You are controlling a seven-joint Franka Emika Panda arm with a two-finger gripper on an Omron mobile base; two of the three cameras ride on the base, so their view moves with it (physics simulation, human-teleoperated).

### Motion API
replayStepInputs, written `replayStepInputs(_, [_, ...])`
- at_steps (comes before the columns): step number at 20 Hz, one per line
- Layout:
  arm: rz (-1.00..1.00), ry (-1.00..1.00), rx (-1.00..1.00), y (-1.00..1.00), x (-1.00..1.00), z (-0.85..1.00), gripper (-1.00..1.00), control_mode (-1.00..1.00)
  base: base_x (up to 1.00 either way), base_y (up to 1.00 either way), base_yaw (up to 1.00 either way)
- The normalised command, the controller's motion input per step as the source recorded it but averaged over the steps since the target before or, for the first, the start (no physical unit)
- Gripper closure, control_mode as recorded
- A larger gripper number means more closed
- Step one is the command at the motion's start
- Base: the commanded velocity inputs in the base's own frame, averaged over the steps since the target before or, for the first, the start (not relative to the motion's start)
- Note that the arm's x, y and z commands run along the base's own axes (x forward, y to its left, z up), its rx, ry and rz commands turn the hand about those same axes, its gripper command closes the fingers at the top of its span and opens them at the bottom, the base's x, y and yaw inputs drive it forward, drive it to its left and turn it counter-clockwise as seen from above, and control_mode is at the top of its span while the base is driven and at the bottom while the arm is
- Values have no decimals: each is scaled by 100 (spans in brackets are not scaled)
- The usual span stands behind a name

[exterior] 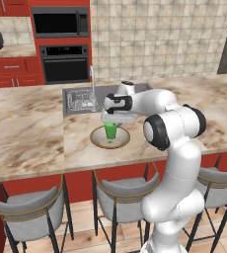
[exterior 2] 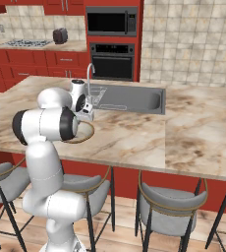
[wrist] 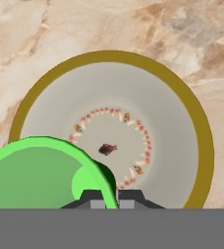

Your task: Place the cup inside the bowl on the dining table and move the bowl to any counter.

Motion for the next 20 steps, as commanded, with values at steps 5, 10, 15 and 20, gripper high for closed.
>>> replayStepInputs(5, [0, 0, 0, 0, 0, -6, 100, -100, 0, 0, 0])
replayStepInputs(10, [0, 0, 0, 0, 0, -6, 100, -100, 0, 0, 0])
replayStepInputs(15, [0, 0, 0, 0, 0, -7, 100, -100, 0, 0, 0])
replayStepInputs(20, [0, 0, 0, 0, 0, -7, 100, -100, 0, 0, 0])
